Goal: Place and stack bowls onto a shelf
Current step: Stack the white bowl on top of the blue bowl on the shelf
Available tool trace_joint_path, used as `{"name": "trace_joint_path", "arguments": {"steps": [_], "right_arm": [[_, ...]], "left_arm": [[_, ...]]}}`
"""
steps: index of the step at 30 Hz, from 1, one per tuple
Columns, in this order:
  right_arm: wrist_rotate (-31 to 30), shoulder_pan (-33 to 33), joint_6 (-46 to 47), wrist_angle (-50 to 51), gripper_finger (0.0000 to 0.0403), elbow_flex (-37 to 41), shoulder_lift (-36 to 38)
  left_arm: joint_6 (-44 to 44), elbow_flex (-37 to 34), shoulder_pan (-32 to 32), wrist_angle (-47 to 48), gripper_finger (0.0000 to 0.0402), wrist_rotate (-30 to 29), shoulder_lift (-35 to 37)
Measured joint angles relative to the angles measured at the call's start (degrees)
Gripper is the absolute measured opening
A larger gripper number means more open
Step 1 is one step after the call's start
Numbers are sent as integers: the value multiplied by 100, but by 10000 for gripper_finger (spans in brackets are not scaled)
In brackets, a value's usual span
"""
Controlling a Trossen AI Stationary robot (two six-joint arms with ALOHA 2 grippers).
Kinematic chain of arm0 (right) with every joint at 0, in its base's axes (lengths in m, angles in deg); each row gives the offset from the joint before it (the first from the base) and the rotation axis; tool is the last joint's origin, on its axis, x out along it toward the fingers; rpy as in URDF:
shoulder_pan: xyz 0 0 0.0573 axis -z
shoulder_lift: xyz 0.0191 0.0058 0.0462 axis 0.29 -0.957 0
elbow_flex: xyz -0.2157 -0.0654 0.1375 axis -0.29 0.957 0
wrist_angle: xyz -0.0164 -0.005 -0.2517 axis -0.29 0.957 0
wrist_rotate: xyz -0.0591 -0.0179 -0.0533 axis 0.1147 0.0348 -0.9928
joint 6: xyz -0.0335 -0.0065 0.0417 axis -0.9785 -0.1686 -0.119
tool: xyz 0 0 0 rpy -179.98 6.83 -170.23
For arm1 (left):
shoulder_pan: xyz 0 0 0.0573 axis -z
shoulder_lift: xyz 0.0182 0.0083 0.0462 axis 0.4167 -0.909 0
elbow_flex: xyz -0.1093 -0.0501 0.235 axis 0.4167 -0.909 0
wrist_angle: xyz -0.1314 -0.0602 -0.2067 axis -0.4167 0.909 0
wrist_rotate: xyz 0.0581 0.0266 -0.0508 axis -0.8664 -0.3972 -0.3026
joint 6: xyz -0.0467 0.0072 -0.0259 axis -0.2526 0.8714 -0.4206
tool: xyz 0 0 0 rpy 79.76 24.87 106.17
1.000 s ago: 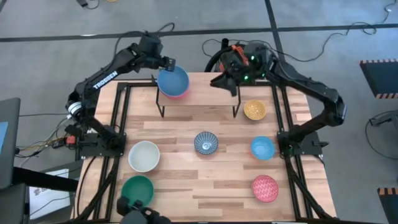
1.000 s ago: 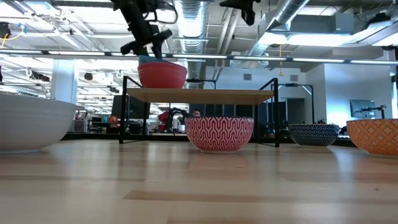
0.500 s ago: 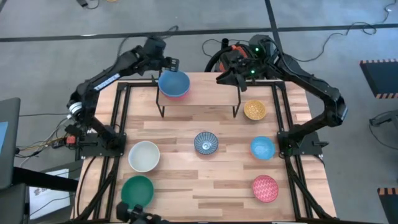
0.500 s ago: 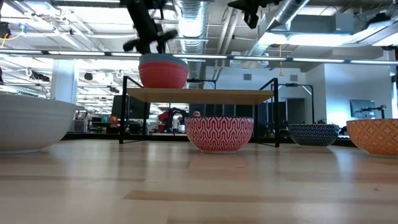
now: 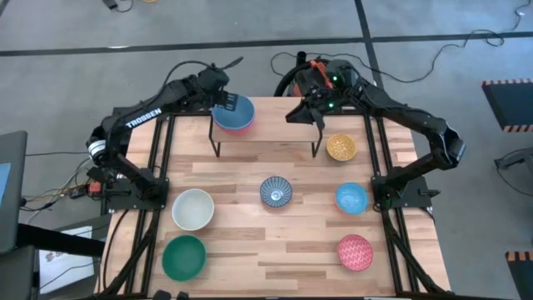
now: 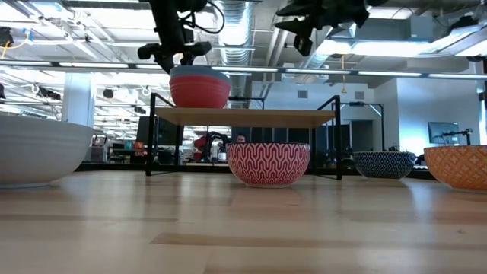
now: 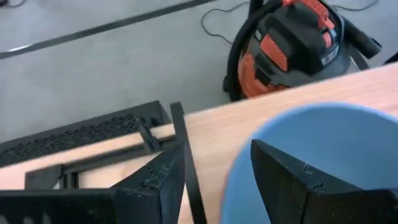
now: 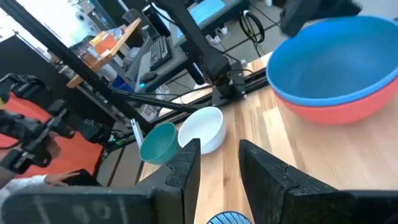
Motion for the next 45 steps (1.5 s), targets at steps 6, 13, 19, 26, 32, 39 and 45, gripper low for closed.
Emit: {"name": "trace_joint_path", "arguments": {"steps": [6, 13, 19, 26, 32, 39, 45], "right_arm": [[78, 4, -21, -209, 137, 2, 0], [519, 57, 6, -674, 137, 2, 0], [453, -173, 28, -510, 137, 2, 0], [-1140, -1054, 397, -445, 137, 2, -1], [-2763, -1861, 1078, -498, 137, 7, -83], [-4725, -2873, 2325, -460, 137, 4, -392], [-5795, -3771, 3427, -473, 137, 7, -1108]], "left_arm": [[-296, -4, 375, -7, 164, -412, 344], [-443, -6, 1319, -49, 164, -1195, 828], [-818, -533, 2481, -76, 164, -2120, 902], [-1008, -923, 3357, -15, 164, -2195, 1207], [-1649, -1614, 4111, 574, 164, -2212, 2122], [-1982, -2881, 4767, -87, 164, -1442, 3302], [-2343, -3474, 5065, 126, 164, -955, 3642]]}}
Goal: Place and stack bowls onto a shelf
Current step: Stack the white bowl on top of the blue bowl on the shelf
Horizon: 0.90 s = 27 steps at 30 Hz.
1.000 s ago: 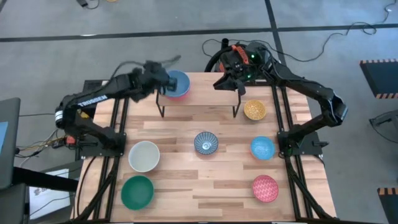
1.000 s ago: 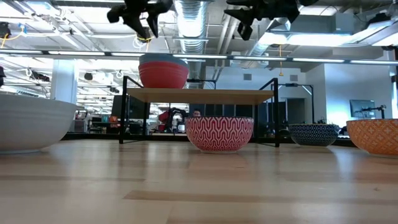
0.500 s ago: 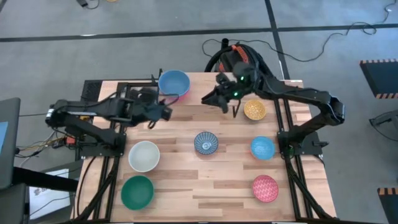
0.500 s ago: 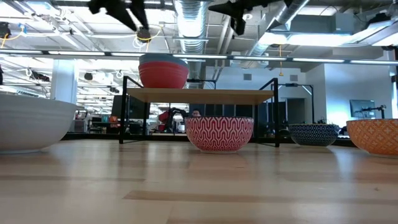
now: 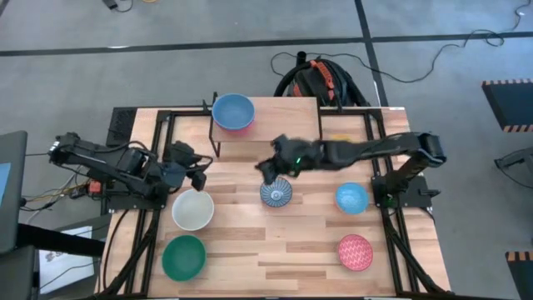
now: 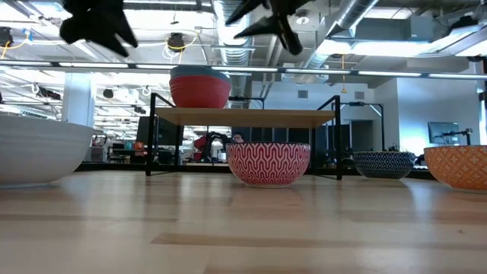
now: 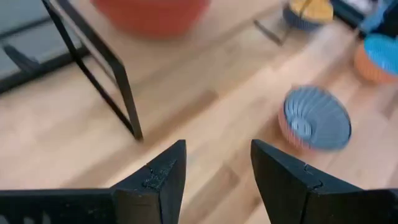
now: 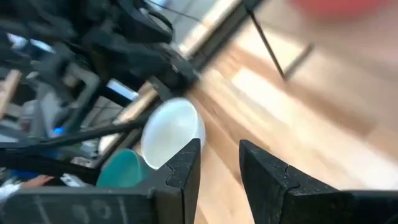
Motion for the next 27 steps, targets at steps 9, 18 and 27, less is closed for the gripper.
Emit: {"name": "trace_joint_path", "arguments": {"steps": [9, 18, 27], "right_arm": [[-258, -510, 968, -357, 137, -391, -1338], [179, -364, 448, 309, 137, -2384, -3011], [672, -228, 305, 261, 165, -3540, -4063]], "left_arm": [[-801, -444, 216, 684, 164, 978, 43], [-1538, -441, 234, 1419, 164, 1396, 263], [-1859, -437, 245, 1888, 164, 1484, 424]]}}
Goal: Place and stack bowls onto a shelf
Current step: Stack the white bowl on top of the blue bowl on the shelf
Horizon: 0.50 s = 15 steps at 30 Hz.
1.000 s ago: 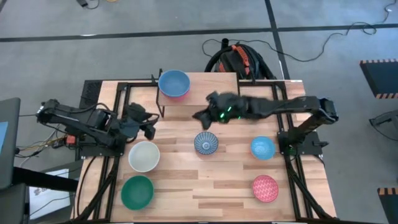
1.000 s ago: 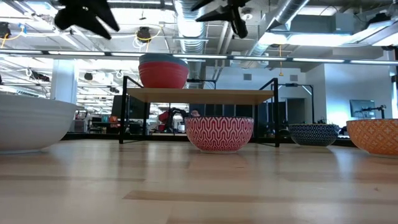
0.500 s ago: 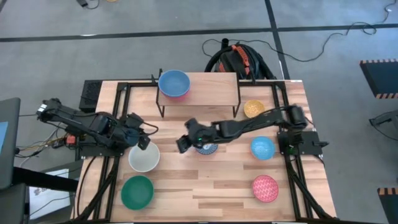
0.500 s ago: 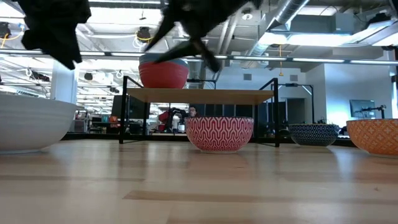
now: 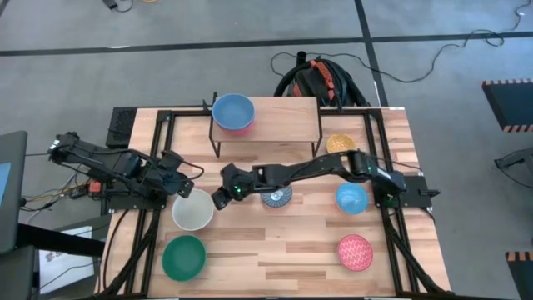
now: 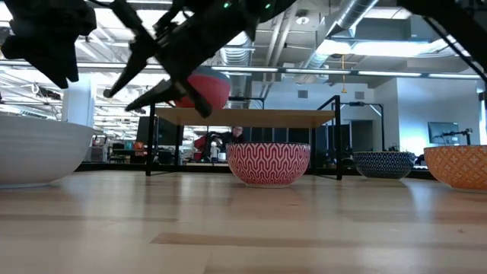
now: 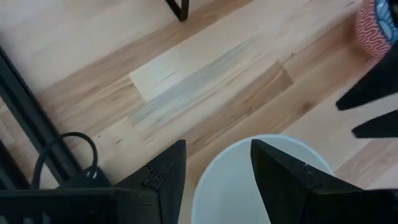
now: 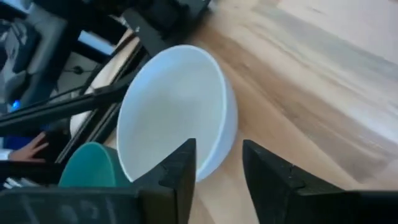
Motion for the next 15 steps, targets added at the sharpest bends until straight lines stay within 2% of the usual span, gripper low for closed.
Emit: {"name": "trace_joint_path", "arguments": {"steps": [7, 15], "right_arm": [[57, 12, 28, 0, 246, -724, -657], [-131, -18, 83, 326, 251, -1165, -1106]], "left_arm": [[-76, 0, 203, 88, 164, -5, 21], [-362, 0, 492, 504, 164, -48, 19]]}}
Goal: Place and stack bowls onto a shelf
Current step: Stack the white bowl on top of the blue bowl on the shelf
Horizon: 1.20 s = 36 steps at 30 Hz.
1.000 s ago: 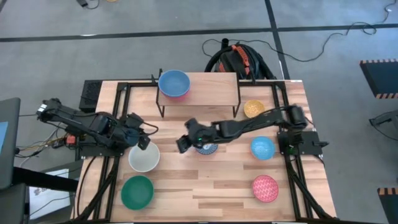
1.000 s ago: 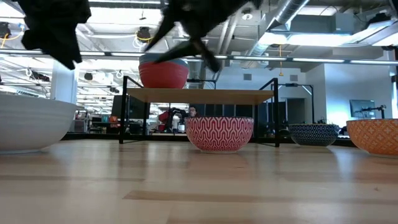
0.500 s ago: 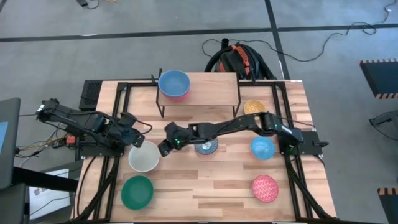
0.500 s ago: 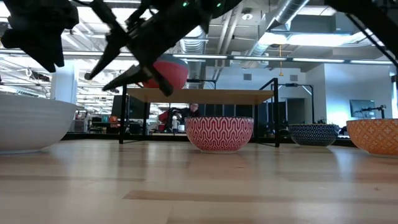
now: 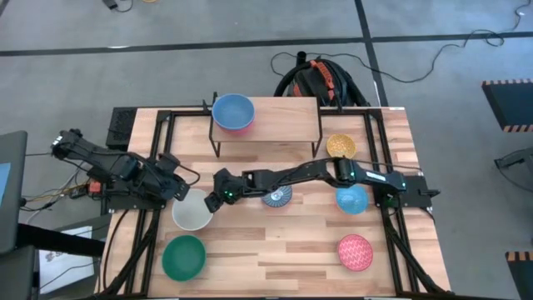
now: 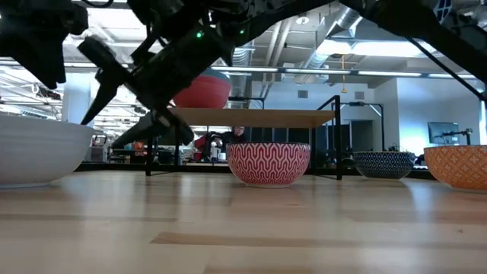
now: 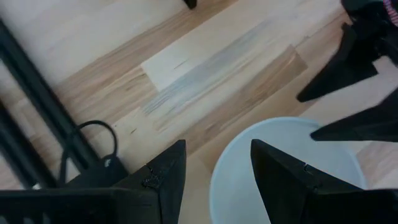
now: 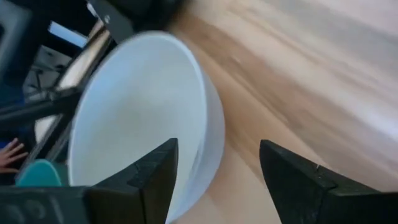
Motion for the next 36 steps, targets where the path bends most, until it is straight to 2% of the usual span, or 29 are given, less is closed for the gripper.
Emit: {"name": "trace_joint_path", "arguments": {"steps": [7, 13, 22, 32, 36], "right_arm": [[69, -100, 1, -34, 249, -58, -119], [-178, -89, 0, 356, 235, -58, -121], [-155, -48, -92, 756, 159, -58, -119], [-165, -115, 36, 1070, 36, -58, -31], [-318, -199, 61, 1496, 30, -60, 144]], "left_arm": [[-206, 0, 195, 84, 164, -5, -4], [-426, 0, 376, 93, 164, -92, -4], [-674, 0, 571, 93, 164, -114, -4], [-932, 0, 842, 90, 164, -163, -16], [-961, 0, 923, 60, 164, -118, -146]]}}
